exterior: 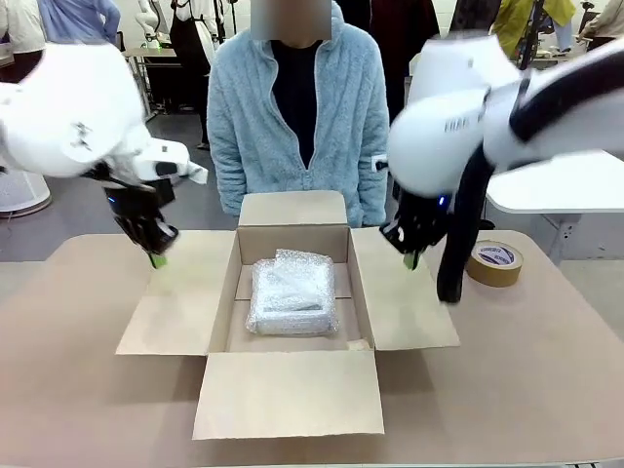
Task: Wrap the clocks to prevent damage.
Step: Once the human has placed the objects inside and stepped back, release both hands from the side flaps of the Package Box.
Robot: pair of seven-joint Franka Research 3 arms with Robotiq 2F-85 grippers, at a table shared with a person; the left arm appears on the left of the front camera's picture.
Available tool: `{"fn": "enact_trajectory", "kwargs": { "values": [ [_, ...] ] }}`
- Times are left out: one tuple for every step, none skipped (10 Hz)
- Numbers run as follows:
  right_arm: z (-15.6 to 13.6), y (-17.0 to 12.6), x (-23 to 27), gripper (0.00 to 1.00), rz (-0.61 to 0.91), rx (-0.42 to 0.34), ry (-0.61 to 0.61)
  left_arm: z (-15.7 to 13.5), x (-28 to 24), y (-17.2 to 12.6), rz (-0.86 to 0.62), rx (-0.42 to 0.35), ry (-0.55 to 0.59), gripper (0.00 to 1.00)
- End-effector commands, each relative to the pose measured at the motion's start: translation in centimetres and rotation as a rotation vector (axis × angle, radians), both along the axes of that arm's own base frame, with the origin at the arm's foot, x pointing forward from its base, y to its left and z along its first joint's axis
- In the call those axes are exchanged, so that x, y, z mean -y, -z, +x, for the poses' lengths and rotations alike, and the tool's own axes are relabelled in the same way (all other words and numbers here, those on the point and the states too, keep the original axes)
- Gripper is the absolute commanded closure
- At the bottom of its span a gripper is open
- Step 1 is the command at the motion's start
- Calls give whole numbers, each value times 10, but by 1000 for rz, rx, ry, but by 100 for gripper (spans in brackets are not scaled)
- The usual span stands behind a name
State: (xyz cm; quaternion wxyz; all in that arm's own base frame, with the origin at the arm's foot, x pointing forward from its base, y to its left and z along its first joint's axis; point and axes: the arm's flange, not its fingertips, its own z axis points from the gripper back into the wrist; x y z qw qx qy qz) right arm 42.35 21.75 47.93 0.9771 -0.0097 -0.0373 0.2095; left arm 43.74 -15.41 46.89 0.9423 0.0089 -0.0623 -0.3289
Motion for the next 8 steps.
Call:
{"fn": "enact_trajectory", "kwargs": {
  "values": [
    [31, -36, 9, 99, -68, -157, -144, -10, -39, -19, -48, -44, 202, 100],
    [38, -50, 12, 99, -78, -176, -163, -12, -52, -30, -77, -44, 254, 100],
    [39, -55, 14, 99, -93, -167, -175, -13, -60, -39, -98, -49, 270, 100],
    [17, -43, 14, 99, -34, -131, -134, -21, -62, -40, -108, -51, 184, 100],
    [17, -43, 14, 99, -34, -131, -134, -12, -58, -36, -63, -15, 249, 100],
    [17, -43, 14, 99, -34, -131, -134, -12, -58, -36, -63, -15, 249, 100],
    [17, -43, 14, 99, -34, -131, -134, -12, -58, -36, -63, -15, 249, 100],
    [17, -43, 14, 99, -34, -131, -134, -12, -58, -36, -63, -15, 249, 100]
  ]
}}
